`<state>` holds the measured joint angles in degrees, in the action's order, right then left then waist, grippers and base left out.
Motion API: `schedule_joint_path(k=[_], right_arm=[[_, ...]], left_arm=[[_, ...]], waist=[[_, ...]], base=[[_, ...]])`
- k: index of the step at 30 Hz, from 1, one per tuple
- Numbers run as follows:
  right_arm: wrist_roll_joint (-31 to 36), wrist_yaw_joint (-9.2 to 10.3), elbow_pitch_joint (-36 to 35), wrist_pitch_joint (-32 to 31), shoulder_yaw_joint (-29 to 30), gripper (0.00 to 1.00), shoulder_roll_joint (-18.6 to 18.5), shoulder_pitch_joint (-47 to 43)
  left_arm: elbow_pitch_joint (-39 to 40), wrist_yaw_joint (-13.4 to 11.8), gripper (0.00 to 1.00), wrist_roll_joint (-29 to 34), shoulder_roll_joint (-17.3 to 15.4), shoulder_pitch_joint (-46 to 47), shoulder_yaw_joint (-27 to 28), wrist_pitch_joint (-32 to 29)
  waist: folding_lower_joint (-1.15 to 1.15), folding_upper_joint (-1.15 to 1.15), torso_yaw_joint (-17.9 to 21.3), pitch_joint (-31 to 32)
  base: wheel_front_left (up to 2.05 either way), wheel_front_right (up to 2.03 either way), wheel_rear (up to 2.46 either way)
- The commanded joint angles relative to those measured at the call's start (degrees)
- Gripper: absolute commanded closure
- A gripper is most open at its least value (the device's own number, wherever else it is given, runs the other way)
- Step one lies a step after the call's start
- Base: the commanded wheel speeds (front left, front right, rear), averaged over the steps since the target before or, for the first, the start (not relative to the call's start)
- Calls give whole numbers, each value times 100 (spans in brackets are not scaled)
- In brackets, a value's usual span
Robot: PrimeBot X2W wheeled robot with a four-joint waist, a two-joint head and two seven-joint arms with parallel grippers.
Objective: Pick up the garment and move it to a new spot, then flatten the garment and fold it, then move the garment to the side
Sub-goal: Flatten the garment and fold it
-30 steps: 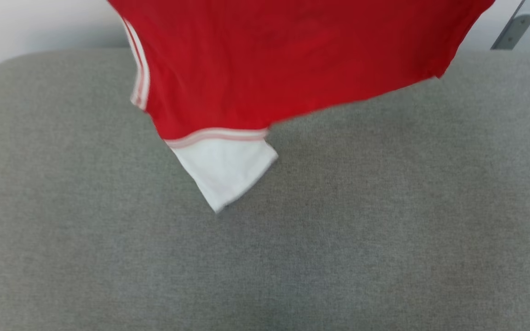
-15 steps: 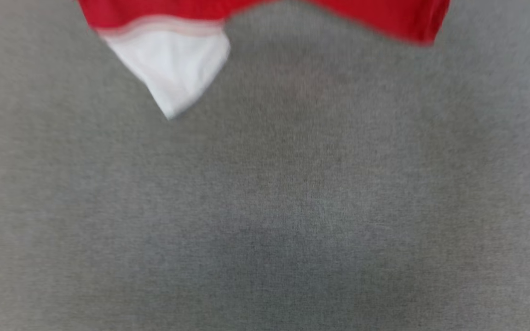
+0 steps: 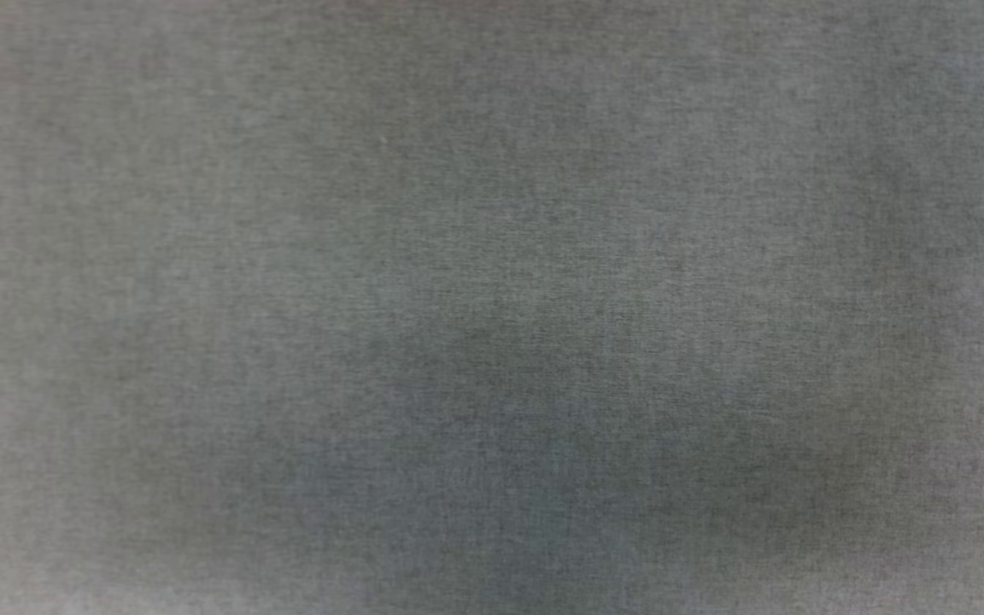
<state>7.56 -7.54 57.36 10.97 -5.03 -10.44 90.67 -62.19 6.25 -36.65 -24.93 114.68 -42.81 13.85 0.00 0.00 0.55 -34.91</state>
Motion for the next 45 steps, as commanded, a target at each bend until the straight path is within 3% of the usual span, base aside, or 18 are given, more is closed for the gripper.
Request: schedule_joint_path(k=[1, 7, 14, 19, 23, 28, 34, 45], right_arm=[[-78, 11, 157, -77, -77, 100, -12, -136], [-615, 11, 798, -302, -618, 100, 21, -640], [-1732, 11, 849, -557, -1535, 100, -17, -1602], [-2728, 11, 177, -995, -2269, 100, -436, -2593], [-3595, 11, -787, -1596, -2791, 100, -994, -3546], [-4436, 11, -2112, -2305, -2985, 100, -1785, -4761], [-4913, 11, -3259, -3025, -2608, 100, -2299, -6086], [-5131, 11, -4779, -4490, -1767, 100, -2408, -8065]], left_arm=[[-81, 54, 100, -52, 51, -250, -90, -100], [110, 120, 100, -539, -5, -1494, -587, -929], [1342, 122, 100, -1475, -728, -3057, -1207, -2028], [2370, 90, 100, -1978, -1364, -4227, -1422, -2648], [3518, -329, 100, -2323, -1966, -5268, -1529, -3025], [5399, -1303, 100, -2843, -2839, -6681, -1587, -3158], [7043, -2425, 100, -3375, -3679, -8081, -1679, -2929], [8167, -3228, 100, -4079, -4101, -9296, -1945, -2805]], waist=[[0, 0, -142, 161], [0, 0, -231, 638], [0, 0, -280, 1312], [0, 0, -294, 1749], [0, 0, -294, 2038], [0, 0, -262, 2262], [0, 0, -240, 2361], [0, 0, -274, 2354]], base=[[0, 0, 0], [0, 0, 0], [0, 0, 0], [0, 0, 0], [0, 0, 0], [0, 0, 0], [0, 0, 0], [0, 0, 0]])
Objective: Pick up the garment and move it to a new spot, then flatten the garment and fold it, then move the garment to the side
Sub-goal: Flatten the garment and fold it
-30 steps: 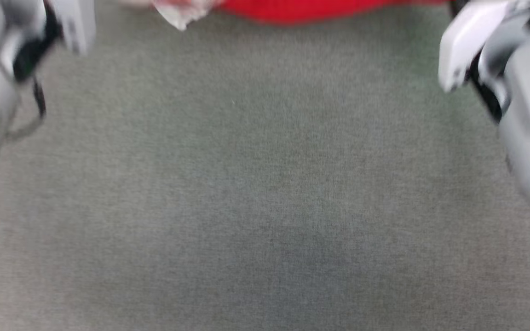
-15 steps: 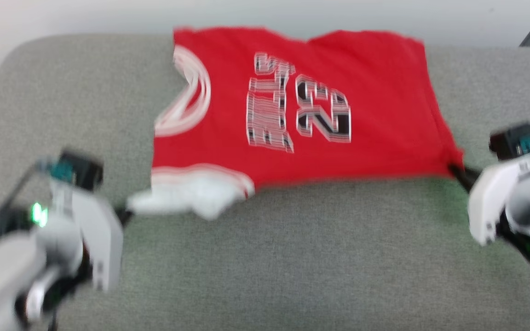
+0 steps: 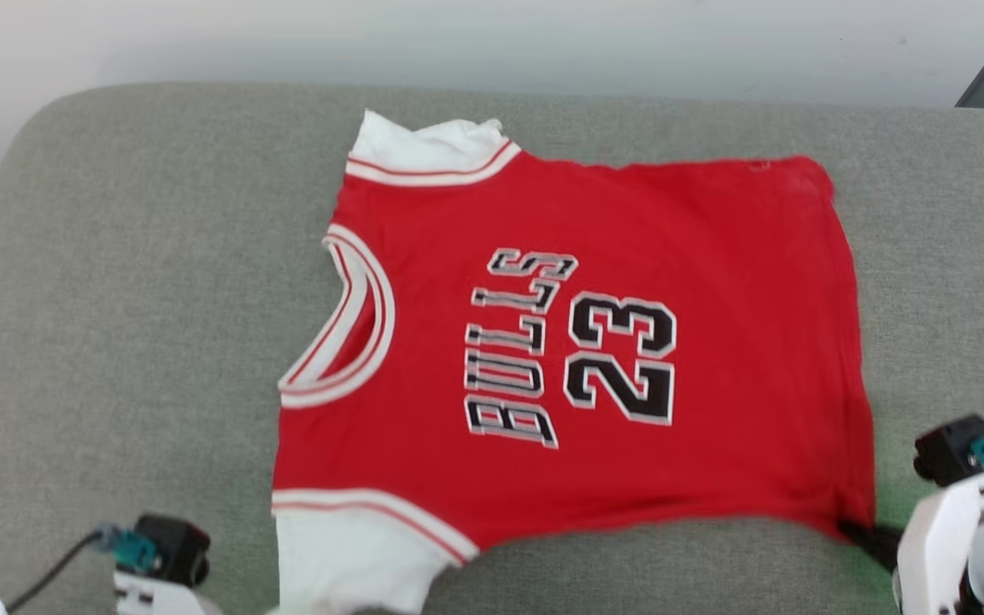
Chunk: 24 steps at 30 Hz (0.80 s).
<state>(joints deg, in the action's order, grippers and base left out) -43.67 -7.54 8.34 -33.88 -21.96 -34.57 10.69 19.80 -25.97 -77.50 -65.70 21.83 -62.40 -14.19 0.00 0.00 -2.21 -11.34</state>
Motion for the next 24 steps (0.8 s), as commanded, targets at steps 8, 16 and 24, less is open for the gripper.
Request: schedule_joint_path(k=[8, 16, 24], right_arm=[[81, 11, -760, -1011, 538, 100, 82, -1062], [377, 11, -1465, -1220, 1196, 100, 359, -1166], [808, 11, -1674, -1086, 1427, 100, 607, -541]], left_arm=[[245, -253, 100, -295, -143, -357, -115, -127], [583, -264, 100, 85, -456, 72, 75, -181], [587, 127, 100, 970, -620, 1304, 506, -595]], waist=[[0, 0, 39, -49], [0, 0, 139, -93], [0, 0, 289, -140]], base=[[0, 0, 0], [0, 0, 0], [0, 0, 0]])
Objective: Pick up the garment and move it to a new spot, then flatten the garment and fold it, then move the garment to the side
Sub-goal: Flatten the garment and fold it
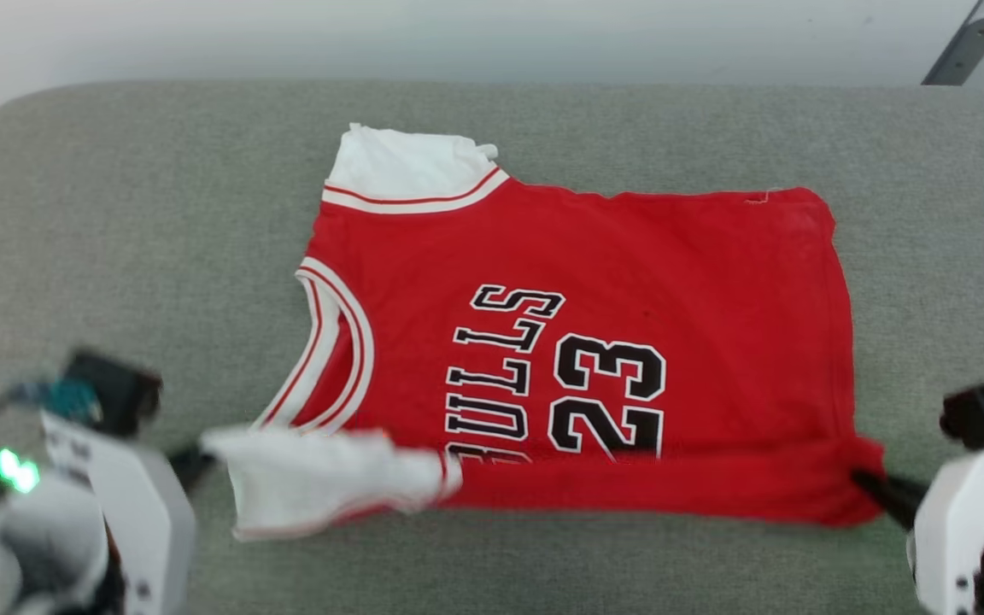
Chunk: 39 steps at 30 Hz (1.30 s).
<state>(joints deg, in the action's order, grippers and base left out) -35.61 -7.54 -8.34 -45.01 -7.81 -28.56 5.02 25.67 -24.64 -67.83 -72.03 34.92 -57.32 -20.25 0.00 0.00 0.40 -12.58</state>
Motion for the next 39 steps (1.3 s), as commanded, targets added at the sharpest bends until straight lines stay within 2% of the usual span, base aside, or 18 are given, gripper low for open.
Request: schedule_joint_path(k=[1, 5, 10, 17, 26, 32, 37, 38, 39], right_arm=[[52, 11, 15, 64, 1, 100, 28, 156], [222, 11, 252, 138, -138, 100, 108, 698], [310, 11, 781, 282, -385, 100, 201, 1365], [408, 11, 1719, 531, -805, 100, 291, 2094], [287, 11, 2700, 639, -1334, 100, 405, 2708], [185, 11, 3143, 686, -1571, 100, 450, 2987], [100, 11, 3363, 753, -1735, 100, 478, 3186], [89, 11, 3394, 761, -1757, 100, 473, 3224], [65, 11, 3418, 772, -1774, 100, 463, 3251]], left_arm=[[-83, 96, 100, 95, 63, 166, 39, -64], [-663, 631, 100, 434, 435, 873, 167, -314], [-1622, 1234, 100, 739, 1129, 1586, 126, -522], [-3145, 1869, 100, 881, 1976, 2110, -105, -759], [-4800, 2374, 100, 676, 2814, 2215, -347, -932], [-5711, 2664, 100, 612, 3247, 2244, -449, -920], [-6327, 2805, 100, 492, 3510, 2321, -411, -898], [-6414, 2828, 96, 490, 3540, 2363, -398, -890], [-6478, 2851, 83, 486, 3559, 2398, -395, -887]], waist=[[0, 0, 50, -32], [0, 0, 132, -121], [0, 0, 193, -244], [0, 0, 238, -430], [0, 0, 282, -592], [0, 0, 301, -620], [0, 0, 317, -596], [0, 0, 315, -584], [0, 0, 310, -564]], base=[[0, 0, 0], [0, 0, 0], [0, 0, 0], [0, 0, 0], [0, 0, 0], [0, 0, 0], [0, 0, 0], [0, 0, 0], [0, 0, 0]])
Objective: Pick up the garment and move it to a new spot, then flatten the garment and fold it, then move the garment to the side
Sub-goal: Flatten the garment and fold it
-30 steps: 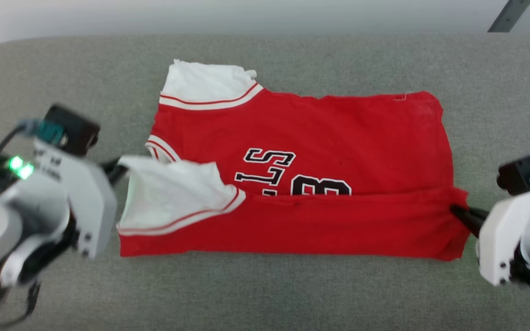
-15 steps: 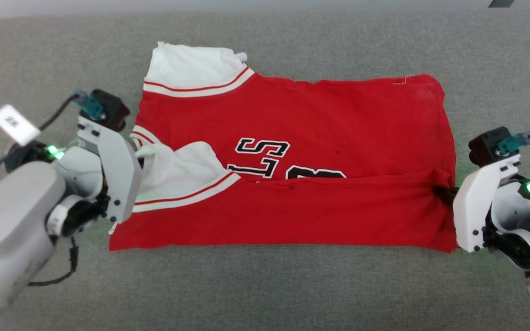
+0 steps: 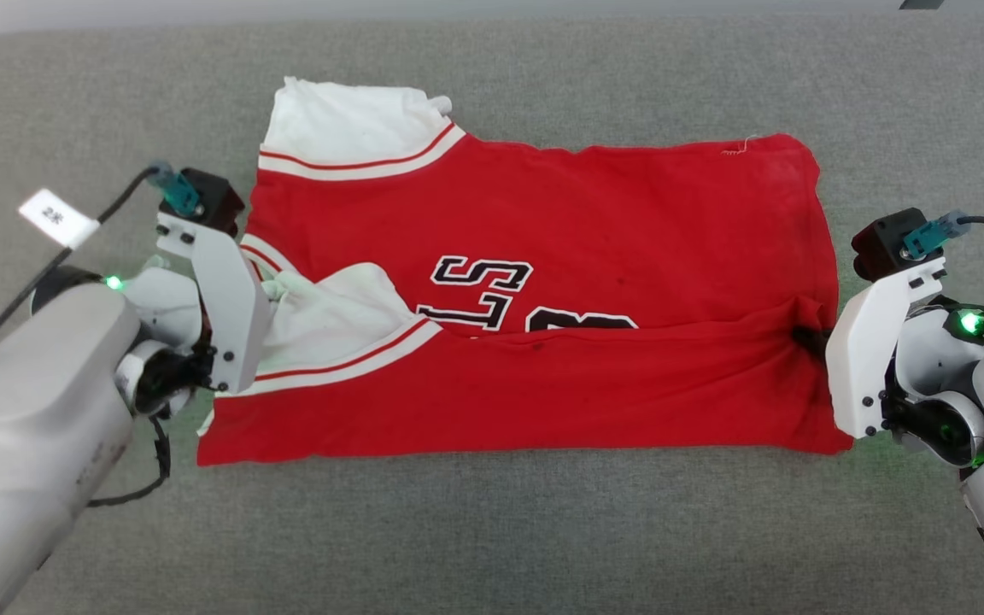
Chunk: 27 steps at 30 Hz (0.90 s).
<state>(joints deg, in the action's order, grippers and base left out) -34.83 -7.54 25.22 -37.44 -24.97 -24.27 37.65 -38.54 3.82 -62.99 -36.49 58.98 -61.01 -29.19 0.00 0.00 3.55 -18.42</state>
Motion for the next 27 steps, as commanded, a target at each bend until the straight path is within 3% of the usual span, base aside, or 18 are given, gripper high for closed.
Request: schedule_joint_path(k=[1, 2, 3, 4, 5, 7, 12, 19, 27], right_arm=[[-28, 11, 76, 29, -73, 100, 10, 8], [-36, 11, 71, 74, -73, 100, -11, 30], [-33, 12, 53, 120, -87, 78, -45, 41], [-46, 12, 42, 138, -98, 51, -81, 35], [-69, 12, 23, 177, -94, 27, -115, 16], [-110, 12, -34, 225, -57, 0, -161, -33], [-136, 12, -225, 349, 32, 0, -252, -153], [114, 12, -732, 845, 491, 0, -313, -610], [784, 11, -1364, 1849, 1387, 0, 92, -1540]], left_arm=[[-94, 36, 75, 8, 19, 29, -15, 41], [-111, 60, 57, 15, 25, 63, 2, 75], [-146, 50, 39, -40, 45, 68, 34, 75], [-158, 49, 7, -70, 57, 75, 52, 51], [-142, 67, 0, -76, 59, 100, 69, 84], [-135, 49, 0, -93, 14, 118, 102, 118], [-17, 10, 0, -115, -84, 68, 124, 109], [525, -266, 0, -332, -269, -213, 157, -120], [1411, -833, 0, -727, -586, -807, 108, -661]], waist=[[0, 0, -13, 42], [0, 0, -21, 67], [0, 0, -37, 102], [0, 0, -53, 136], [0, 0, -73, 177], [0, 0, -100, 250], [0, 0, -159, 412], [0, 0, -211, 696], [0, 0, -115, 980]], base=[[0, 0, 0], [0, 0, 0], [0, 0, 0], [0, 0, 0], [0, 0, 0], [0, 0, 0], [0, 0, 0], [0, 0, 0], [0, 0, 0]])
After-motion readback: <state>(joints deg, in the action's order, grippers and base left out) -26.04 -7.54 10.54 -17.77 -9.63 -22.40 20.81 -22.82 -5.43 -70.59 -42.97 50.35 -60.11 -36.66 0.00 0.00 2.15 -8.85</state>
